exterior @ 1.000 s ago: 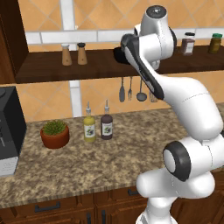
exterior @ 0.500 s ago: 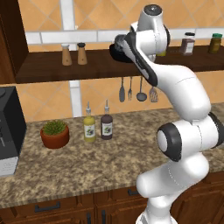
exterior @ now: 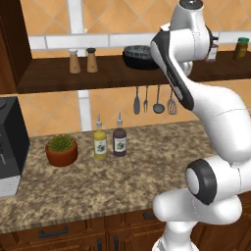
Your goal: Pick up the bowls on the counter and stack them on top of one another in the open cabinet. Place the smaller bowl on top of the larger bowl.
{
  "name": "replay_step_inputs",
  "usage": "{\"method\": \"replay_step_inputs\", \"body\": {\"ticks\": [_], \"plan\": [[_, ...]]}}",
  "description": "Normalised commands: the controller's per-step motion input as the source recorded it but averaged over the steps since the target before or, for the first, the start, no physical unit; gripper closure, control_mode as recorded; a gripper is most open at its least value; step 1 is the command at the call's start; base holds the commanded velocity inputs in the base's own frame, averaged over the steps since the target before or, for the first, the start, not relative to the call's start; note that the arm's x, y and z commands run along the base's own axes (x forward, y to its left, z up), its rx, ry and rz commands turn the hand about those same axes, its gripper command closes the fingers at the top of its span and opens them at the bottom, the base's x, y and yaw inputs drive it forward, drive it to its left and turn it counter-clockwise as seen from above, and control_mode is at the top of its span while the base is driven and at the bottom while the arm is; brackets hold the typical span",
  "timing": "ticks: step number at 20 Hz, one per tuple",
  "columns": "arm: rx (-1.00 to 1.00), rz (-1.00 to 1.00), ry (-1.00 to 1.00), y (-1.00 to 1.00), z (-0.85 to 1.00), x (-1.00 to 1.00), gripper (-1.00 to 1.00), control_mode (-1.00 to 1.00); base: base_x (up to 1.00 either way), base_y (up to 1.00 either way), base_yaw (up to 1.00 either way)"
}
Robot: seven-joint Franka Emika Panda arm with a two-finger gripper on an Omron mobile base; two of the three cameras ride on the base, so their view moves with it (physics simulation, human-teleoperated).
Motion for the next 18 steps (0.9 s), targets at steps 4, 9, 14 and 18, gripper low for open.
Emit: {"method": "replay_step_inputs", "body": {"ticks": [4,9,14,18], "plan": [[0.02,0.0,0.06,-0.94,-0.78,-1.0,-1.0,-1.0,0.0,0.0,0.0],[0.0,-0.01,0.29,-1.0,-1.0,-1.0,-1.0,-1.0,0.0,0.0,0.0],[-0.01,0.04,0.27,-0.97,-1.0,-1.0,-1.0,-1.0,0.0,0.0,0.0],[0.0,0.25,0.17,-0.71,-1.0,-0.43,-1.0,-1.0,0.0,0.0,0.0]]}}
